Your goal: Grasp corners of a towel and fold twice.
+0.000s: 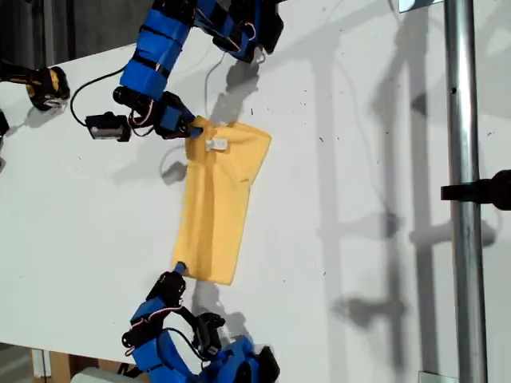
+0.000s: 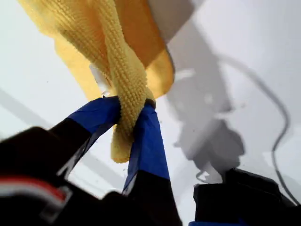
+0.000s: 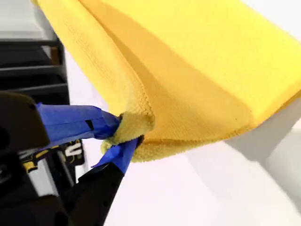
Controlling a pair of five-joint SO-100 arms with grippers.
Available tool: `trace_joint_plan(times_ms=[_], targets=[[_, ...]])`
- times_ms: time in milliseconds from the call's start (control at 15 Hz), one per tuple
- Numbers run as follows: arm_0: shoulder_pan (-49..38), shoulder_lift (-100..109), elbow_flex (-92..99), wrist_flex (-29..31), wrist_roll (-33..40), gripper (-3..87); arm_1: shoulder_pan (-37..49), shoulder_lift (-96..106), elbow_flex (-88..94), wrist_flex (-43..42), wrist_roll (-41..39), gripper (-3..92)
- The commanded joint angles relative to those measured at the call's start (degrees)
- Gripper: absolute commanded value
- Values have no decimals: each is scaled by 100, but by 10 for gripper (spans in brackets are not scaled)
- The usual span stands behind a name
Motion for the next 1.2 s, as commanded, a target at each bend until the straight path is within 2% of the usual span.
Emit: trace_joint_plan(times_ms=[0, 200, 333, 667, 1133], targets=[[-211, -264, -738, -114, 202, -15, 457, 536, -202, -149, -413, -2], [-202, -281, -870, -193, 272, -15, 589, 1028, -202, -290, -773, -2], [-105, -185, -642, -149, 255, -15, 123, 1239, -44, -475, -835, -2], [211, -53, 431, -193, -193, -15, -1292, 606, 598, -492, 202, -2], [272, -1090, 1072, -791, -615, -15, -2013, -1986, 167, -896, 1002, -2]])
